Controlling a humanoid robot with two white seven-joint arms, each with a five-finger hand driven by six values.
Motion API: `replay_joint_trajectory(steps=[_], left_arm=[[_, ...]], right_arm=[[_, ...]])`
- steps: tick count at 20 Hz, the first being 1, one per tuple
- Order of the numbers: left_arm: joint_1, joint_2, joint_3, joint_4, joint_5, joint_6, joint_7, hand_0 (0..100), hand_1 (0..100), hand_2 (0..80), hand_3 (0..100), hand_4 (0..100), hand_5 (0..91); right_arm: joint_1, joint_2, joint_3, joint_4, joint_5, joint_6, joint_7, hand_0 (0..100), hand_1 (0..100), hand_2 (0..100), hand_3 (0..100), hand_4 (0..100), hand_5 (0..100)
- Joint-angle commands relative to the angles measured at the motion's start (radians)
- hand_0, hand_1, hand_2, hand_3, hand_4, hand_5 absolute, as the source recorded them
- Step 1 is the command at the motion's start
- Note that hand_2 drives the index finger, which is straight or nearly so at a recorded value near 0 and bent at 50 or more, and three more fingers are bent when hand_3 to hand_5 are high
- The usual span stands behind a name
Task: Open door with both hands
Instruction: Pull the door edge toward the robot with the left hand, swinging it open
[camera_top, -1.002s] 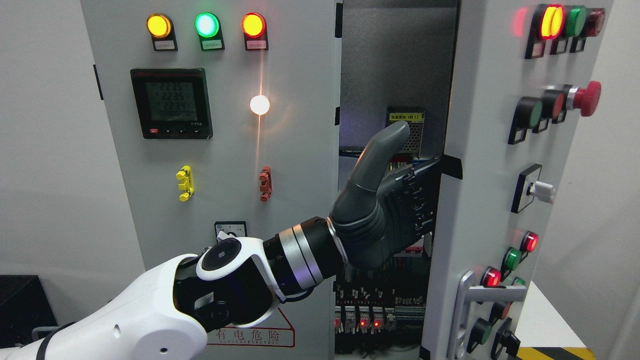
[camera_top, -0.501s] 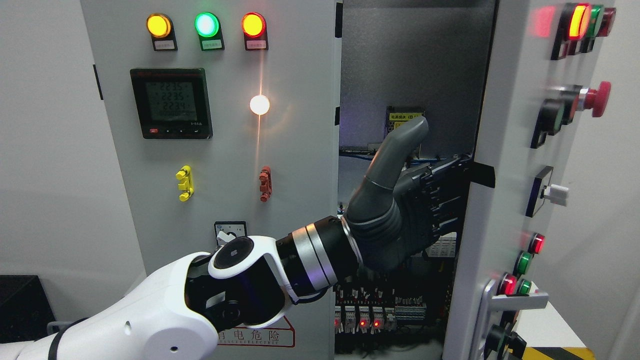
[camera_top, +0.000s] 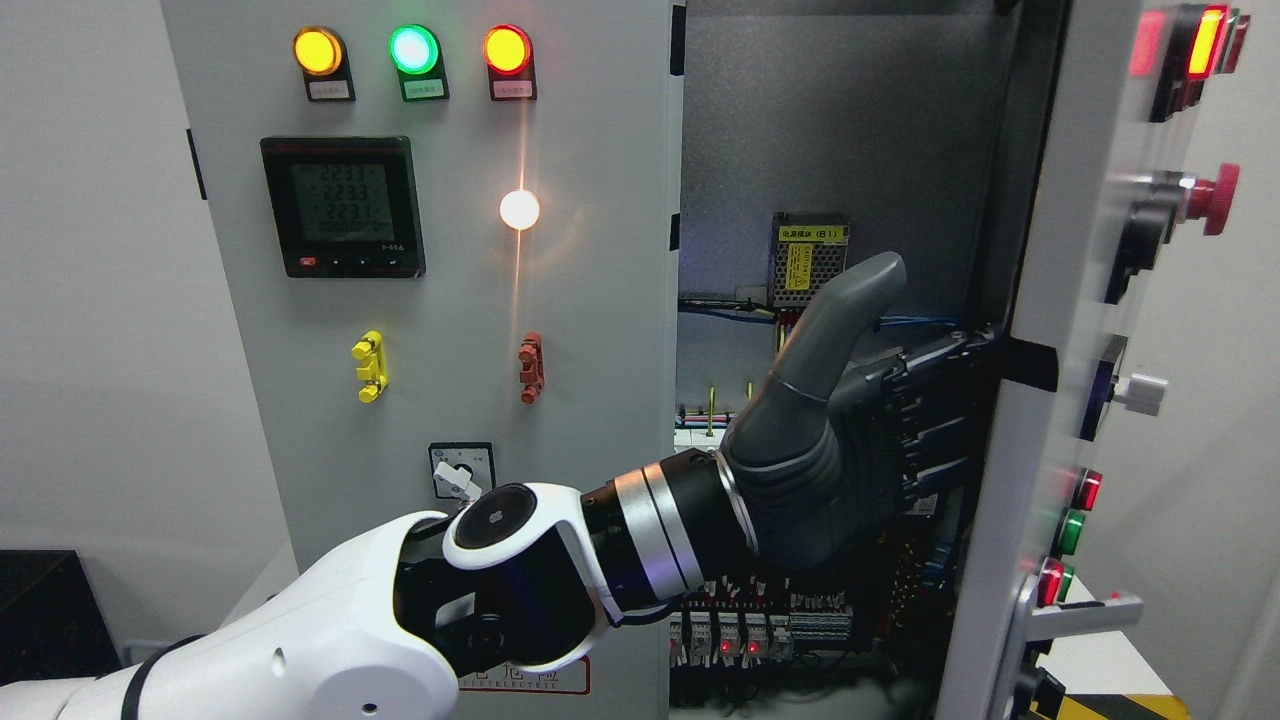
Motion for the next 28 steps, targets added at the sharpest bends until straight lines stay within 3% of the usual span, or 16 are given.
replay_joint_trajectory(steps=[1,28], left_arm=[[-0.01,-0.082,-0.034,0.002,-0.001,0.002,-0.001,0,0,0.0,0,0,0.0],[-0.072,-0.395,-0.04,0.261,-0.018,0.036,-0.001,0,0,0.0,0,0,0.0]], right_arm=[[0.0,0.0,0.0,0.0,0.0,-0.001,0.0,0,0,0,0,0,0],[0.0,0.0,0.0,0.0,0.0,-0.001,0.0,0,0,0,0,0,0]])
